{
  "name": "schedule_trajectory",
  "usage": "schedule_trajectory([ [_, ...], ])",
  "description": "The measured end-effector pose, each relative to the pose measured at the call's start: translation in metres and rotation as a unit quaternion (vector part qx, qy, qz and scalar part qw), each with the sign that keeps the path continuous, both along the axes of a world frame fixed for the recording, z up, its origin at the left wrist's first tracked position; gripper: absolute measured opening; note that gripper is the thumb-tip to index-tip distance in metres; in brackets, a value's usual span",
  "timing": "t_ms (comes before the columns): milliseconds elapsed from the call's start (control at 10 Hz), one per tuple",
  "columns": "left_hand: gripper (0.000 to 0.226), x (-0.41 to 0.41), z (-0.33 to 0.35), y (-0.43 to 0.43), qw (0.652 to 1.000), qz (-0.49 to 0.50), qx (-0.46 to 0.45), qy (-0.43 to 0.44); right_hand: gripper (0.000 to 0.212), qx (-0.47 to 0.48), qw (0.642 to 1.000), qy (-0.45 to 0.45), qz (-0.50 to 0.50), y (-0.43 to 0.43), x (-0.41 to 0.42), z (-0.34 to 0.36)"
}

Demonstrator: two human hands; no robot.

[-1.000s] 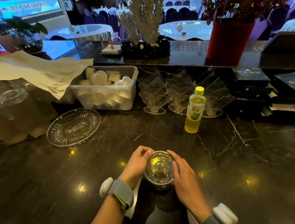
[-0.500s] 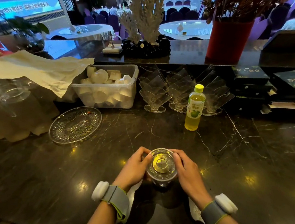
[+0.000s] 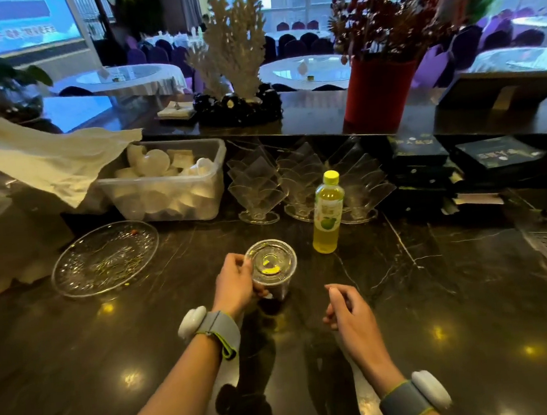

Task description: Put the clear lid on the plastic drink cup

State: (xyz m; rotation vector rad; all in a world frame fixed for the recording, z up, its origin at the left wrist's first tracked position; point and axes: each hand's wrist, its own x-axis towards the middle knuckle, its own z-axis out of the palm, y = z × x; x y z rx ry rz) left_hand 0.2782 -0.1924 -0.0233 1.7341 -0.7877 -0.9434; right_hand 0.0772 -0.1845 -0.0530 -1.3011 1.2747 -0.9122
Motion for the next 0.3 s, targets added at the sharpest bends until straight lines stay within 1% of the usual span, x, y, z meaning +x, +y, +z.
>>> schedule_trajectory([
  [200,0.014,0.000,-0.005,-0.029,0.997,0.025,0.020,0.065,0.024,0.003,1.000,0.000,-0.028,-0.008,-0.029,0.003],
  [300,0.021,-0.001,-0.003,-0.029,0.993,0.017,0.029,0.114,0.024,-0.012,1.000,0.016,-0.020,-0.016,-0.042,0.010],
])
